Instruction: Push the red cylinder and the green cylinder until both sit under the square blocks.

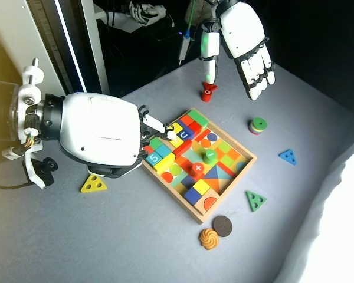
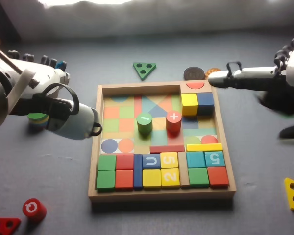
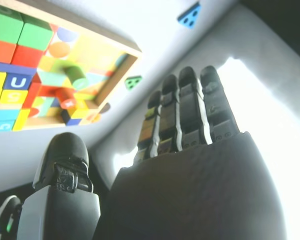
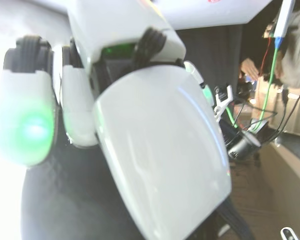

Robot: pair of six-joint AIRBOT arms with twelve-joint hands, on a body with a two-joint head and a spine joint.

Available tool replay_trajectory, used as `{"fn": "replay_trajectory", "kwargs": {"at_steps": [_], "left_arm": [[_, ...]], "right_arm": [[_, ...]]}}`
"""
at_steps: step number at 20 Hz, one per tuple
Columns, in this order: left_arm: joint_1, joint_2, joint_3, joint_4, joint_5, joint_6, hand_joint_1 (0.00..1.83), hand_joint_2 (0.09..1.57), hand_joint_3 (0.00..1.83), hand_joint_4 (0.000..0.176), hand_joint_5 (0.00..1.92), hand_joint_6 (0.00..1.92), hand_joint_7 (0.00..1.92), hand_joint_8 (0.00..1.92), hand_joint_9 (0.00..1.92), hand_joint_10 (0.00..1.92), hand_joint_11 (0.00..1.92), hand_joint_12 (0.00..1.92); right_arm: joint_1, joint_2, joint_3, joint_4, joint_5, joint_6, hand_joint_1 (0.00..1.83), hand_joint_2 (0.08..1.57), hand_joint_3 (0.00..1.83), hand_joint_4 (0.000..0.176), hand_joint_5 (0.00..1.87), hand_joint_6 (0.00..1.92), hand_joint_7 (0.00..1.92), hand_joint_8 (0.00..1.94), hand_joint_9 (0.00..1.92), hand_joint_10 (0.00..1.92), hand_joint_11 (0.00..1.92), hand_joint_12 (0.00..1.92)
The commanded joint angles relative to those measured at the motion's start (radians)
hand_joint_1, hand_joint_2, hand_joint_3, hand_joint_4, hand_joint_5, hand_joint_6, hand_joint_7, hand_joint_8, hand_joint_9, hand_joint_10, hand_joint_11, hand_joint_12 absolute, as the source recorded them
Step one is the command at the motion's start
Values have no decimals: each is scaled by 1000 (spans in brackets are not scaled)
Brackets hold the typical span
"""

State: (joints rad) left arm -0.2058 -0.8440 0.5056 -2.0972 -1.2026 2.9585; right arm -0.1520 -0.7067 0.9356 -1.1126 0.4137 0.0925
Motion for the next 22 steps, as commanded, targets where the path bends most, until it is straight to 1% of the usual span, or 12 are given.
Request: {"fn": "replay_trajectory", "kwargs": {"at_steps": [1,7,10,13,15,16,17,18,19,20,21,22], "left_arm": [[-12,11,-3,78,-4,2,0,1271,22,0,21,0,19,0,1,0,0,0],[-11,11,-3,80,-4,2,0,1271,15,0,0,0,0,0,0,0,0,0],[-13,11,-3,64,-5,6,0,1267,12,0,0,0,0,0,0,0,0,0],[-25,10,-3,42,-12,3,0,1257,6,0,0,0,0,0,0,0,0,0],[-25,12,-3,40,3,3,0,1265,9,0,0,0,0,0,0,0,0,0],[-25,16,-4,35,10,11,0,1272,12,0,0,0,0,0,0,0,0,0],[-25,19,-4,32,18,15,0,1273,12,0,0,0,0,0,0,0,0,0],[-25,20,-4,34,18,16,0,1272,10,0,0,0,0,0,0,0,0,0],[-25,20,-4,34,17,17,0,1266,7,0,0,0,0,0,0,0,0,0],[-25,20,-4,34,17,17,0,1264,6,0,0,0,0,0,0,0,0,0],[-26,20,-4,30,17,17,0,1264,6,0,0,0,0,0,0,0,0,0],[-29,20,-4,25,17,17,0,1256,2,0,0,0,0,0,0,0,0,0]], "right_arm": [[16,10,1,40,55,-2,0,1130,75,0,0,0,0,0,0,0,0,0],[23,6,8,40,53,-92,0,1133,59,0,0,0,0,0,0,0,0,0],[40,-35,57,27,56,-97,0,1130,51,0,0,0,0,0,0,0,0,0],[71,-107,130,-167,2,101,0,1129,45,0,0,0,0,0,0,0,0,0],[85,-127,143,-219,-8,117,0,1196,30,0,0,0,0,0,0,0,0,0],[94,-134,143,-262,-8,137,159,1250,0,0,125,21,221,32,217,9,0,443],[103,-140,143,-316,-10,180,343,1222,0,0,218,26,457,98,425,89,0,875],[115,-149,144,-393,-14,249,629,1112,9,0,79,86,417,1515,468,1469,0,1503],[119,-154,145,-418,-15,263,704,1093,8,0,40,50,751,1856,714,1831,36,1837],[122,-163,148,-449,-21,276,901,1020,0,0,36,22,1085,1924,1085,1903,555,1904],[124,-175,154,-493,-23,306,970,993,0,0,34,9,1213,1938,1279,1917,971,1918],[126,-193,166,-553,-23,366,1000,976,0,0,60,9,1283,1940,1372,1920,1251,1920]]}}
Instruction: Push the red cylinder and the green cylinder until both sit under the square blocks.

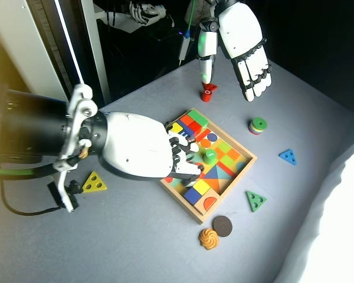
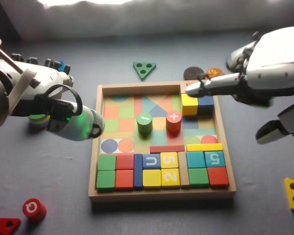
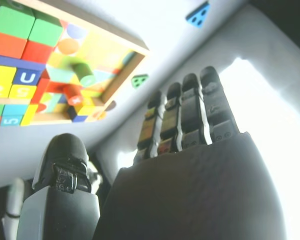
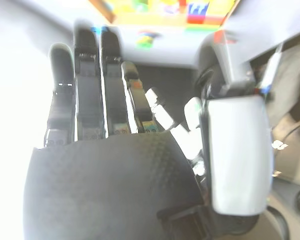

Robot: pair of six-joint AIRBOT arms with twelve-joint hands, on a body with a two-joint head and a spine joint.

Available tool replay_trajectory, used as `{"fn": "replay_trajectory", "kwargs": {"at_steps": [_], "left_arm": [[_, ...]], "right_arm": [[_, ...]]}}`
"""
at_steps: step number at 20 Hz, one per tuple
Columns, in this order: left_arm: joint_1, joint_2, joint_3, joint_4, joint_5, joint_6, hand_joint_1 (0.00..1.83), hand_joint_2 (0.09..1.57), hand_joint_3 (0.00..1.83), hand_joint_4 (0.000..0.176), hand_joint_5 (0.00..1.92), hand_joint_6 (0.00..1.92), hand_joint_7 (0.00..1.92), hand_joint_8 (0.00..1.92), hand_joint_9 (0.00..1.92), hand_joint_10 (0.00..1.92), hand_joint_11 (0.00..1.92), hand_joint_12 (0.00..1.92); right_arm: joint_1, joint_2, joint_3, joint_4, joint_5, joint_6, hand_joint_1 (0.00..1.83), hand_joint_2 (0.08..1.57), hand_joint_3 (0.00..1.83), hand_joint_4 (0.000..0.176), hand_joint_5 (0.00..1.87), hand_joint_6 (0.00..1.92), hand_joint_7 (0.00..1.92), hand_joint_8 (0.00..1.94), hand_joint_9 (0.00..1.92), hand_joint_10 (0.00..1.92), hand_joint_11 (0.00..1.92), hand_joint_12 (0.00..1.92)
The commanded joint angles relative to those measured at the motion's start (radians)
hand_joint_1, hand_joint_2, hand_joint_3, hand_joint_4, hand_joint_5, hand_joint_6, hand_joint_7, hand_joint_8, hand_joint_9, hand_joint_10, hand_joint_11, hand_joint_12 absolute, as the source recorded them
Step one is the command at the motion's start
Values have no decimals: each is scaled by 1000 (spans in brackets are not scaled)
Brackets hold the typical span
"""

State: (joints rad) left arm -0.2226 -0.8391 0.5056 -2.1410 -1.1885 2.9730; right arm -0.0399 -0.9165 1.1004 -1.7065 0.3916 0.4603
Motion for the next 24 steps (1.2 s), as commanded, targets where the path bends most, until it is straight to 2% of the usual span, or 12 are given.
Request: {"fn": "replay_trajectory", "kwargs": {"at_steps": [1,4,5,6,8,10,13,15,17,24], "left_arm": [[-14,15,-4,65,3,3,0,1266,6,0,0,0,0,0,0,0,0,0],[-16,15,-4,64,3,2,0,1259,2,0,0,0,0,0,0,0,0,0],[-16,15,-4,67,3,2,0,1256,0,0,0,0,0,0,0,0,0,0],[-16,15,-4,69,3,2,0,1265,5,0,0,0,0,0,0,0,0,0],[-15,14,-4,72,2,2,0,1260,2,0,0,0,0,0,0,0,0,0],[-13,14,-4,77,2,2,0,1277,9,0,0,0,0,0,0,0,0,0],[-8,14,-4,89,3,2,0,1271,5,0,0,0,0,0,0,0,0,0],[-2,14,-4,102,3,2,0,1268,3,0,0,0,0,0,0,0,0,0],[-1,14,-4,108,3,2,0,1267,2,0,0,0,0,0,0,0,0,0],[4,11,-4,115,-11,1,0,1270,3,0,0,0,0,0,0,0,0,0]], "right_arm": [[17,2,13,-4,-1,46,1014,999,1,0,108,21,1296,1941,1376,1921,1321,1921],[21,-39,43,-72,0,67,1212,1030,8,0,223,32,1518,1941,1616,1921,1600,1921],[22,-52,52,-101,4,67,1389,1092,24,0,206,16,1524,1941,1708,1921,1754,1921],[22,-69,66,-122,11,67,1479,1152,20,0,210,8,1455,1941,1772,1921,1804,1921],[22,-97,96,-149,23,86,1630,1175,11,0,230,8,1506,1941,1821,1921,1832,1897],[27,-128,129,-207,25,133,1816,1239,39,0,68,0,1600,1941,1812,1921,1841,1920],[29,-164,158,-239,27,140,1801,1222,36,0,6,0,1661,1941,1836,1921,1842,1921],[28,-183,164,-252,25,140,1817,1178,18,0,63,18,1656,1941,1825,1921,1838,1921],[27,-202,167,-259,9,140,1769,1196,30,0,100,21,1684,1941,1838,1921,1845,1921],[11,-280,244,-261,-5,147,1746,1185,47,0,175,16,1671,1941,1811,1921,1808,1921]]}}
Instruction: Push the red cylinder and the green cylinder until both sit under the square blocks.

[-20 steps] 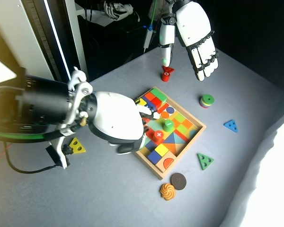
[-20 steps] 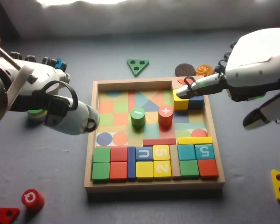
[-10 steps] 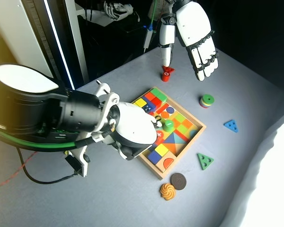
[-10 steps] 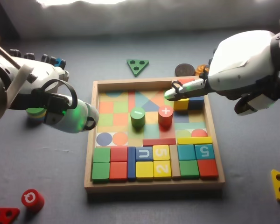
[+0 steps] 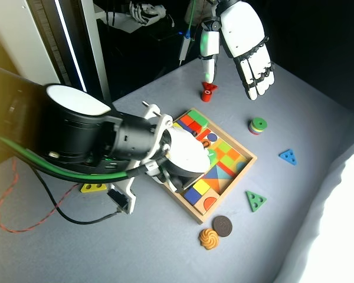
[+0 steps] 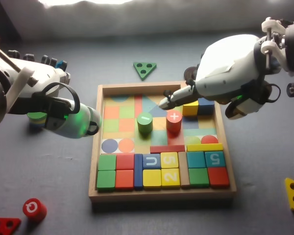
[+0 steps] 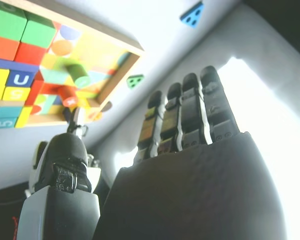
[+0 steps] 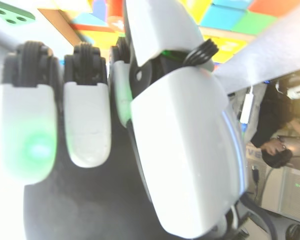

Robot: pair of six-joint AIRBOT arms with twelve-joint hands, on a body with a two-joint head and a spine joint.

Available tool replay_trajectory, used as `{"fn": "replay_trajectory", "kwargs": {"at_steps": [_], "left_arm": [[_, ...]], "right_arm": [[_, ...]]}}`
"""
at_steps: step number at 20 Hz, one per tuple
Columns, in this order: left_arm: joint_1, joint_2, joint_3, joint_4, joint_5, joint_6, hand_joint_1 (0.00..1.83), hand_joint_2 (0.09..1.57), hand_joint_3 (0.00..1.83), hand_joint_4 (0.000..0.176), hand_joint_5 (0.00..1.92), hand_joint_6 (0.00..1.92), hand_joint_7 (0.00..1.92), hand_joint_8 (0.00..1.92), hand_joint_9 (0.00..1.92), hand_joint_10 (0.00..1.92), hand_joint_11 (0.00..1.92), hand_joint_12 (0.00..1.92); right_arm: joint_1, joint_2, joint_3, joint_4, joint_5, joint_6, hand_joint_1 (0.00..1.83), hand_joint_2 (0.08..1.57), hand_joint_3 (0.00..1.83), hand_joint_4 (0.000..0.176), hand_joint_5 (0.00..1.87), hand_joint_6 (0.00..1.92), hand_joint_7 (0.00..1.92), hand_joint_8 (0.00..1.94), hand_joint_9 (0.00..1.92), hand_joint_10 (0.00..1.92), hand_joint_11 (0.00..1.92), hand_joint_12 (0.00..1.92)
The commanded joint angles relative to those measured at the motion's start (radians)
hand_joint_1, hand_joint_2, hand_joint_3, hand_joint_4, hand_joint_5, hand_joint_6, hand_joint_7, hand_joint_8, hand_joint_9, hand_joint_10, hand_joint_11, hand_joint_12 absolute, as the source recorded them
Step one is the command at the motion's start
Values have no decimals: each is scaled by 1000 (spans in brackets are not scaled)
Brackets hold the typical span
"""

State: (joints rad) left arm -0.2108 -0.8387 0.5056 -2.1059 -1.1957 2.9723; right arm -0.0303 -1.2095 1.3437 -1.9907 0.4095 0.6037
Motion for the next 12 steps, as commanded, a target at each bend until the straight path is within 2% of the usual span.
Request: {"fn": "replay_trajectory", "kwargs": {"at_steps": [1,9,12], "left_arm": [[-7,11,-4,83,-4,2,0,1273,4,0,0,0,0,0,0,0,0,0],[3,11,-4,111,-2,1,0,1266,0,0,0,0,0,0,0,0,0,0],[3,11,-4,108,-2,1,0,1263,0,0,0,0,0,0,0,0,0,0]], "right_arm": [[2,11,2,23,-26,3,1735,1196,57,0,159,6,1680,1941,1819,1921,1823,1921],[-18,1,11,17,-31,3,1779,1210,103,0,133,2,1635,1941,1803,1921,1822,1921],[-20,4,11,17,-31,12,1714,1200,124,0,159,8,1656,1941,1805,1921,1792,1921]]}}
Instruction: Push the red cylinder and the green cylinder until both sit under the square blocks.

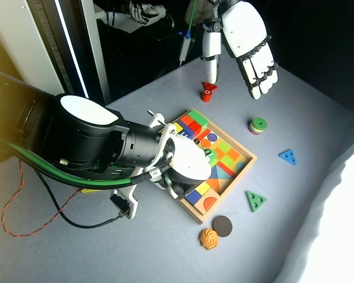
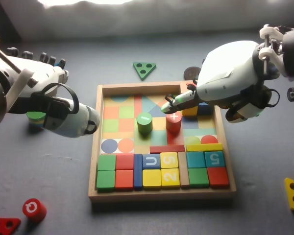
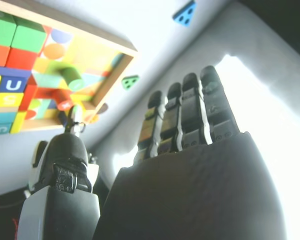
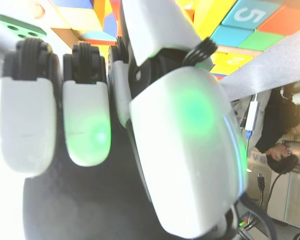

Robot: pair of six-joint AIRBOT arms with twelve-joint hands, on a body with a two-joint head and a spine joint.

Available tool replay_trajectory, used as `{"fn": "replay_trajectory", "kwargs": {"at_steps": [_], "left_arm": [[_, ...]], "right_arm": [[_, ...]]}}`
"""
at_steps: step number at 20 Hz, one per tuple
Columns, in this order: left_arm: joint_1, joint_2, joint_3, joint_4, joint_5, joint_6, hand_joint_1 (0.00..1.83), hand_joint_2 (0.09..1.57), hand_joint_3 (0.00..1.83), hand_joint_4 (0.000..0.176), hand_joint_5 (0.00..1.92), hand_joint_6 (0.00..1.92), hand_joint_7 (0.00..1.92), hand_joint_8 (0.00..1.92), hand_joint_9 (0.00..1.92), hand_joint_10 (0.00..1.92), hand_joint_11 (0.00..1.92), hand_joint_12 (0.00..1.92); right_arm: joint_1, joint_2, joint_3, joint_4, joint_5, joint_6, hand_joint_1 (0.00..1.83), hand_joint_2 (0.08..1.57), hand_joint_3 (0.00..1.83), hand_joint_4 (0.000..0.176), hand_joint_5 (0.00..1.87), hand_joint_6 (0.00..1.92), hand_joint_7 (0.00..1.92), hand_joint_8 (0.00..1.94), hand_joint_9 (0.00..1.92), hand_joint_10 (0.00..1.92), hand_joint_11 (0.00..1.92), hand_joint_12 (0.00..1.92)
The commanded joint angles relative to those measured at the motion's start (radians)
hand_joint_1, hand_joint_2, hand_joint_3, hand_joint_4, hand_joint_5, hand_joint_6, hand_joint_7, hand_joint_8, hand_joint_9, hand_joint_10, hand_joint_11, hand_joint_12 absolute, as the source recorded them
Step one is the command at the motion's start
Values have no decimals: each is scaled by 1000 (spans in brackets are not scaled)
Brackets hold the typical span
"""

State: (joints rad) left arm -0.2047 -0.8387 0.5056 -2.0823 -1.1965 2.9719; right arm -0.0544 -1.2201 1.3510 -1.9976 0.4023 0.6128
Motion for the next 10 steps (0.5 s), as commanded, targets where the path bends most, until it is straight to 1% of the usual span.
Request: {"fn": "replay_trajectory", "kwargs": {"at_steps": [1,3,4,5,6,7,8,10], "left_arm": [[-4,11,-4,82,-2,1,0,1266,0,0,0,0,0,0,0,0,0,0],[-4,10,-4,83,-2,1,0,1266,0,0,0,0,0,0,0,0,0,0],[-4,11,-4,80,-1,1,0,1267,0,0,0,0,0,0,0,0,0,0],[-4,11,-4,78,2,0,0,1275,4,0,0,0,0,0,0,0,0,0],[-4,11,-4,80,2,0,0,1275,4,0,0,0,0,0,0,0,0,0],[-3,11,-4,88,1,0,0,1266,0,0,0,0,0,0,0,0,0,0],[0,11,-4,96,1,0,0,1266,0,0,0,0,0,0,0,0,0,0],[14,11,-4,120,6,1,0,1270,1,0,0,0,0,0,0,0,0,0]], "right_arm": [[2,16,4,24,-23,6,1718,1193,132,0,164,7,1671,1941,1818,1921,1809,1921],[-5,20,4,23,-23,8,1729,1105,329,0,165,0,1674,1941,1813,1921,1795,1921],[-7,22,4,23,-23,9,1768,1044,415,0,170,0,1653,1941,1805,1921,1809,1921],[-11,23,4,23,-23,9,1757,999,535,0,141,0,1640,1941,1806,1921,1813,1921],[-13,23,5,22,-23,9,1757,999,535,0,141,0,1640,1941,1806,1921,1813,1921],[-16,23,7,22,-23,9,1751,968,601,0,145,2,1667,1941,1835,1921,1837,1921],[-16,23,7,22,-23,9,1751,968,601,0,145,2,1667,1941,1835,1921,1837,1921],[-19,24,7,22,-24,14,1812,959,600,0,153,3,1677,1941,1849,1921,1890,1921]]}}
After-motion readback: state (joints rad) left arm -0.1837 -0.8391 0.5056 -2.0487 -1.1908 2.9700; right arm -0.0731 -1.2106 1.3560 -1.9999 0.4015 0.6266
